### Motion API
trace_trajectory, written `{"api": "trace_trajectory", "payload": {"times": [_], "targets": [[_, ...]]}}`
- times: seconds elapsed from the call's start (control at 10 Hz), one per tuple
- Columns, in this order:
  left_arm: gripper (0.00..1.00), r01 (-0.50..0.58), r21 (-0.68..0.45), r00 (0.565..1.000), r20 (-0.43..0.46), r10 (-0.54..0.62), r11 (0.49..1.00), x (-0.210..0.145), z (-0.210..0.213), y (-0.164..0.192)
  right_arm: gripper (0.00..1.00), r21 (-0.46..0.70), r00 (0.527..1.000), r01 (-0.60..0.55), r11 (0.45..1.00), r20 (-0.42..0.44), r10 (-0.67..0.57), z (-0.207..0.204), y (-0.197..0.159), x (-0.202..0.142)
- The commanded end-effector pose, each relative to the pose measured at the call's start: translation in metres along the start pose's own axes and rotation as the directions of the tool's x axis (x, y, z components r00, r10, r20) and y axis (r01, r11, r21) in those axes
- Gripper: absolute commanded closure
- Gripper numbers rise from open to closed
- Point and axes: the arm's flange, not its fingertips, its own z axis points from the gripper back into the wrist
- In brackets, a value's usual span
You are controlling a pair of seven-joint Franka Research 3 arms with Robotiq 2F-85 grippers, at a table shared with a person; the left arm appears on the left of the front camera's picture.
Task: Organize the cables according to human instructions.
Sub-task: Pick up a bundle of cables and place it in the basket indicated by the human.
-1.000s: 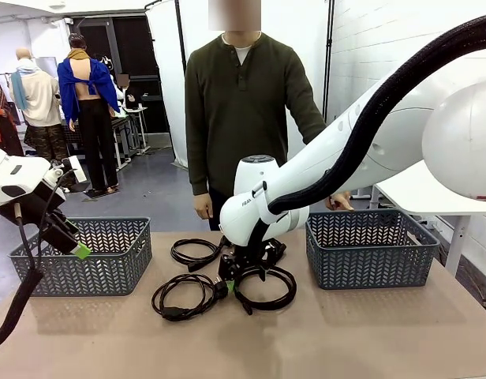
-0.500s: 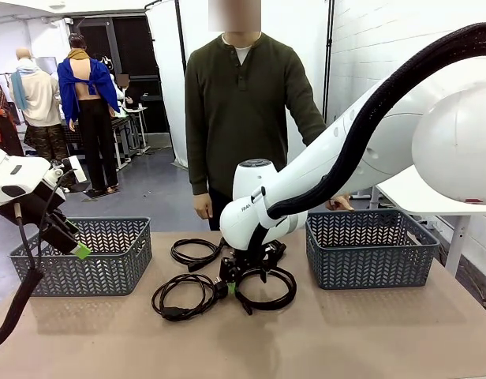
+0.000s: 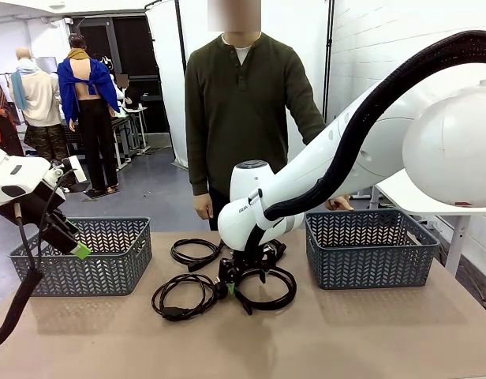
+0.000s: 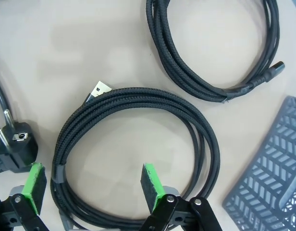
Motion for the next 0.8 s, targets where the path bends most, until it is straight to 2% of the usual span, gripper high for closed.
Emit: {"api": "trace_trajectory", "payload": {"times": [0.0, 0.2, 0.3, 0.7], "targets": [[0.0, -0.014, -0.009, 1.0, 0.005, 0.014, 1.0, -0.0012, -0.0004, -0.0009, 0.0, -0.057, 1.0, 0.022, 0.998, -0.014, -0.023, -0.0054, 0.0048, 0.0089], [0.0, -0.014, -0.009, 1.0, 0.005, 0.014, 1.0, -0.0012, -0.0004, -0.0009, 0.0, -0.067, 0.999, 0.029, 0.997, -0.021, -0.03, -0.0082, 0.0038, 0.0104], [0.0, -0.014, -0.009, 1.0, 0.005, 0.014, 1.0, -0.0012, -0.0004, -0.0009, 0.04, -0.066, 0.999, 0.03, 0.997, -0.022, -0.032, -0.009, 0.0049, 0.0109], [0.0, -0.014, -0.009, 1.0, 0.005, 0.014, 1.0, -0.0012, -0.0004, -0.0009, 0.76, -0.064, 0.999, 0.039, 0.997, -0.032, -0.041, -0.0094, 0.0051, 0.0131]]}}
